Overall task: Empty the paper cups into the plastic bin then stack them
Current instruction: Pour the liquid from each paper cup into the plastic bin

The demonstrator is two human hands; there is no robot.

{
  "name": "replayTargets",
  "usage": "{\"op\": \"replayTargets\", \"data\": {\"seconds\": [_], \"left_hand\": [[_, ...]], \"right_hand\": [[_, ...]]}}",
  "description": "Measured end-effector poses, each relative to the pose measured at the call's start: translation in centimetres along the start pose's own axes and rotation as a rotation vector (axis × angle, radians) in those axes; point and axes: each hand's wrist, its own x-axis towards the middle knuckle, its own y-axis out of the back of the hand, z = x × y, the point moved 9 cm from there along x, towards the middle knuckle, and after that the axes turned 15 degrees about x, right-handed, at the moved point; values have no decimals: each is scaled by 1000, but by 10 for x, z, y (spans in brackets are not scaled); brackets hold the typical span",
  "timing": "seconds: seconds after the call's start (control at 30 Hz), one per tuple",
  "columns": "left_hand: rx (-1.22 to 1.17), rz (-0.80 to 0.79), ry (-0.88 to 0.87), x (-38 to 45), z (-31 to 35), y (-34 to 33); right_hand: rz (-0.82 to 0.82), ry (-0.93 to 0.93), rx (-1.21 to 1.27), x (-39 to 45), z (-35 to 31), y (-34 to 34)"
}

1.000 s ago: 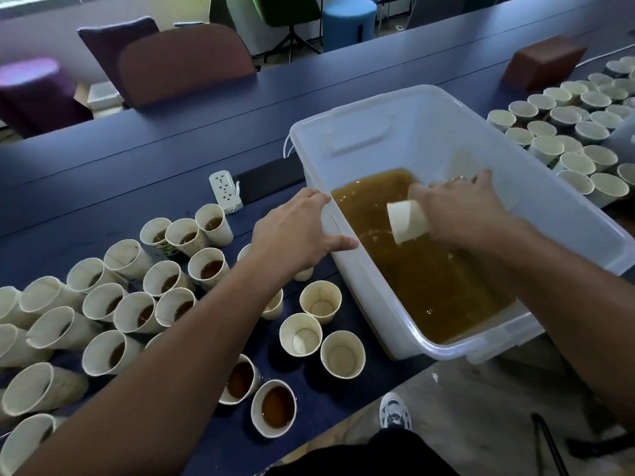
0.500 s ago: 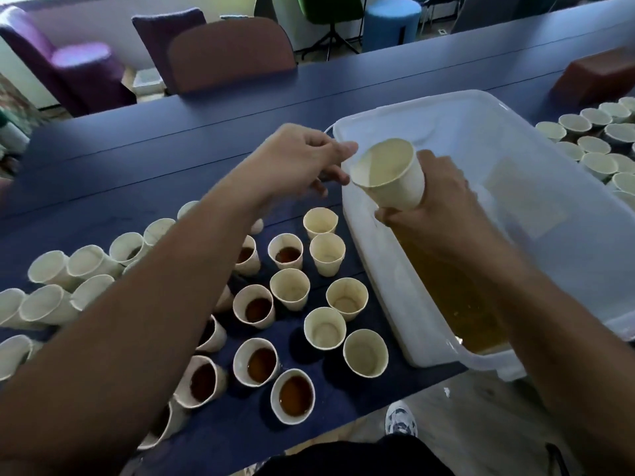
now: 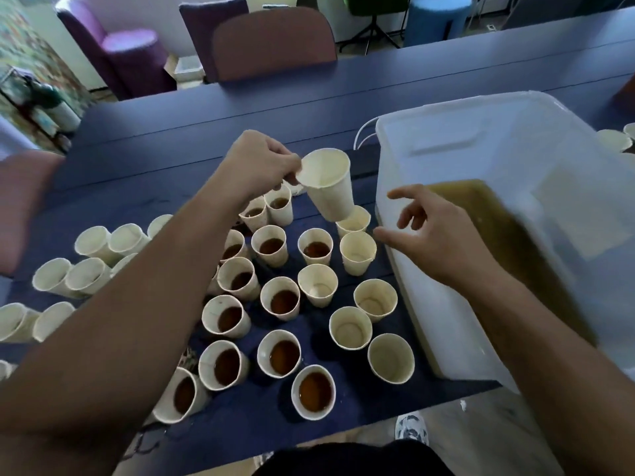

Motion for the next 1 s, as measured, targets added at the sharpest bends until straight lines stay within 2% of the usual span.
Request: {"op": "replayTargets", "data": {"seconds": [0.1,0.37,0.57,0.63,0.77,1.0], "left_hand": [[6,101,115,18,-32,-5],[114,127,305,58,-81,-71],[292,5,305,72,-88,-99],[237,-43,305,74,-94,-112],[97,-246,395,69,-110,-139],[413,-446,229,63,-102,-157]], "right_hand": [[33,24,21,-1,-1,-1],[32,38,12,-1,-3,-7],[35,27,51,-1,-3,-5],[35,29,62,-1,-3,-5],[40,30,85,-1,-2,-4],[35,24,84,0,3,-4]]}}
